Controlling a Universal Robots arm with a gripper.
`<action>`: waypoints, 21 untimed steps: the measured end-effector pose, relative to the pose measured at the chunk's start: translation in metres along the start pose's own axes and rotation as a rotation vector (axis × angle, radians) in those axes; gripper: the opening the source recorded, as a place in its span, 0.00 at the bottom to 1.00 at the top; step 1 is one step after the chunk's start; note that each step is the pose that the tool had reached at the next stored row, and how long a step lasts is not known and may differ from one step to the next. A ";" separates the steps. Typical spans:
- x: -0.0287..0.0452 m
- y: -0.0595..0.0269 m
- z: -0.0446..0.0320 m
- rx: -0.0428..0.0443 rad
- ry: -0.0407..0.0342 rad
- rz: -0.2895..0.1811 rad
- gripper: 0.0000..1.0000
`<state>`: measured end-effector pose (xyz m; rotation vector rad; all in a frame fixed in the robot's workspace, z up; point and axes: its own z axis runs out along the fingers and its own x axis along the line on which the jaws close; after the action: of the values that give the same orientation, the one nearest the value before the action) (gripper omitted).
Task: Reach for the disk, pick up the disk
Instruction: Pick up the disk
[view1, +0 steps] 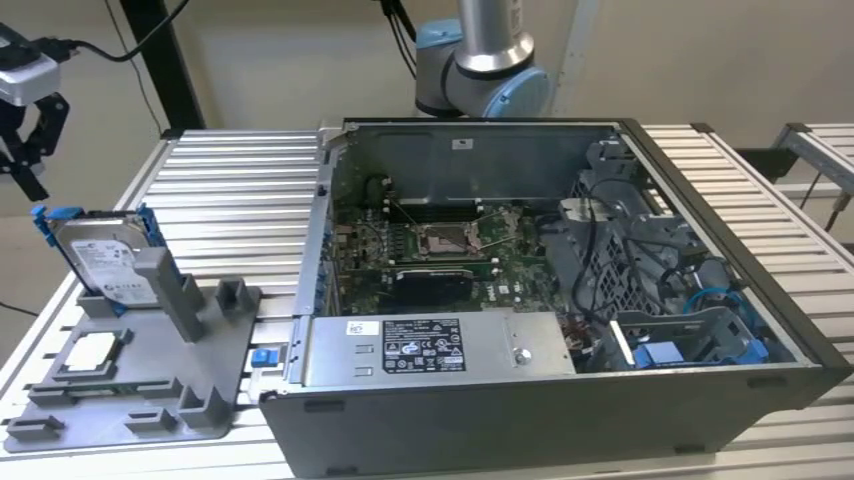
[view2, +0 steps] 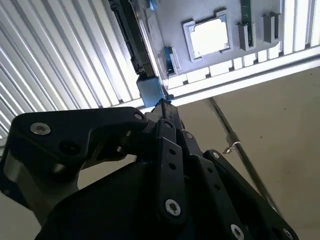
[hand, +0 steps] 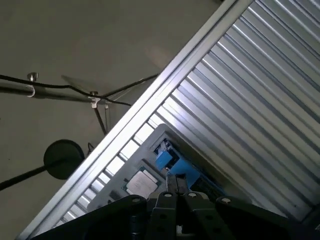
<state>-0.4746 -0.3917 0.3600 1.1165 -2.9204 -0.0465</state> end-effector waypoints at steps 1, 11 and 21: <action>0.0000 0.0000 0.0000 0.0001 0.0008 -0.018 0.00; 0.0000 0.0000 0.0000 0.0018 0.0077 -0.199 0.00; 0.0000 0.0000 0.0003 0.0122 0.0055 -0.381 0.00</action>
<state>-0.4746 -0.3917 0.3597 1.6527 -2.6602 -0.0294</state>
